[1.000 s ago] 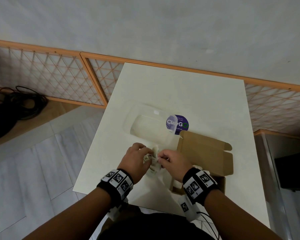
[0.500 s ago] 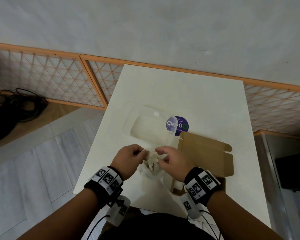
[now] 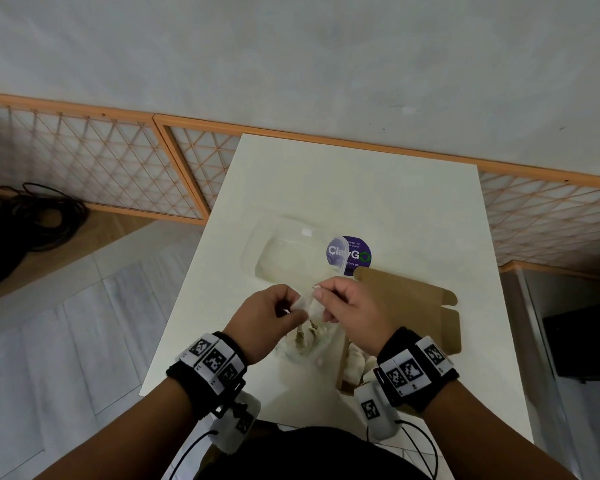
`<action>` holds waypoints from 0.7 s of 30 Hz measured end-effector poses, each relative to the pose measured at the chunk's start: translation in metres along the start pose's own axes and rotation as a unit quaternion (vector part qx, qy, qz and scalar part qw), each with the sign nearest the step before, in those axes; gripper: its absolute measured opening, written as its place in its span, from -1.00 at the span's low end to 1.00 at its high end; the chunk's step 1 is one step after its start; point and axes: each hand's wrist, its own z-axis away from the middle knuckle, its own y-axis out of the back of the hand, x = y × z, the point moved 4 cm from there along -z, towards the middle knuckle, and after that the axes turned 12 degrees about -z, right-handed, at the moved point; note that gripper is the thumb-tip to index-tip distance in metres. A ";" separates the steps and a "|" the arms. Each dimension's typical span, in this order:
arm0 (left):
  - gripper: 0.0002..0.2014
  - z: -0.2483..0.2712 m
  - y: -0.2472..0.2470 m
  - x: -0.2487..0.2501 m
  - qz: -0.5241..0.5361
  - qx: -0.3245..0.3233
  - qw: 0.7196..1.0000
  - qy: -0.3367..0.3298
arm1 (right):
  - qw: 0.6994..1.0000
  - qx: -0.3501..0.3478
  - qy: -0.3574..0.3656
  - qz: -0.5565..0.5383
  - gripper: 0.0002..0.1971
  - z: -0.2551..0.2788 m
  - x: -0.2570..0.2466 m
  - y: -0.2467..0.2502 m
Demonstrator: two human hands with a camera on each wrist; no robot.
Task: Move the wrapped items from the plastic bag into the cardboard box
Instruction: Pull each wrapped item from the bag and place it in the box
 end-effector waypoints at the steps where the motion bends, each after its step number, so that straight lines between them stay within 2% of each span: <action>1: -0.92 0.001 0.000 0.001 -0.033 0.003 0.999 -0.015 | 1.000 -0.005 0.014 0.020 -0.86 0.001 -0.003 0.001; 3: -0.81 0.002 0.000 0.003 -0.066 -0.002 0.997 -0.037 | 0.997 -0.017 0.040 0.065 -0.85 0.002 -0.010 0.001; 6: -0.68 0.004 0.002 0.005 -0.022 0.006 0.999 -0.041 | 0.994 -0.029 0.059 0.085 -0.88 0.002 -0.018 0.000; 10: -0.82 0.006 0.009 0.014 0.027 0.034 0.997 -0.064 | 0.996 -0.035 0.051 0.063 -0.97 0.000 -0.023 -0.001; 13: -0.97 0.004 0.012 0.017 0.029 0.046 0.996 -0.071 | 0.997 -0.027 0.043 0.055 -0.94 -0.003 -0.025 -0.002; 16: -0.92 0.004 0.013 0.016 0.034 0.054 0.996 -0.059 | 0.998 -0.037 0.031 0.050 -0.94 -0.006 -0.025 -0.004; 21: -0.90 0.005 0.011 0.007 0.103 0.033 0.994 -0.025 | 0.997 -0.042 0.019 0.059 -0.94 -0.008 -0.027 0.000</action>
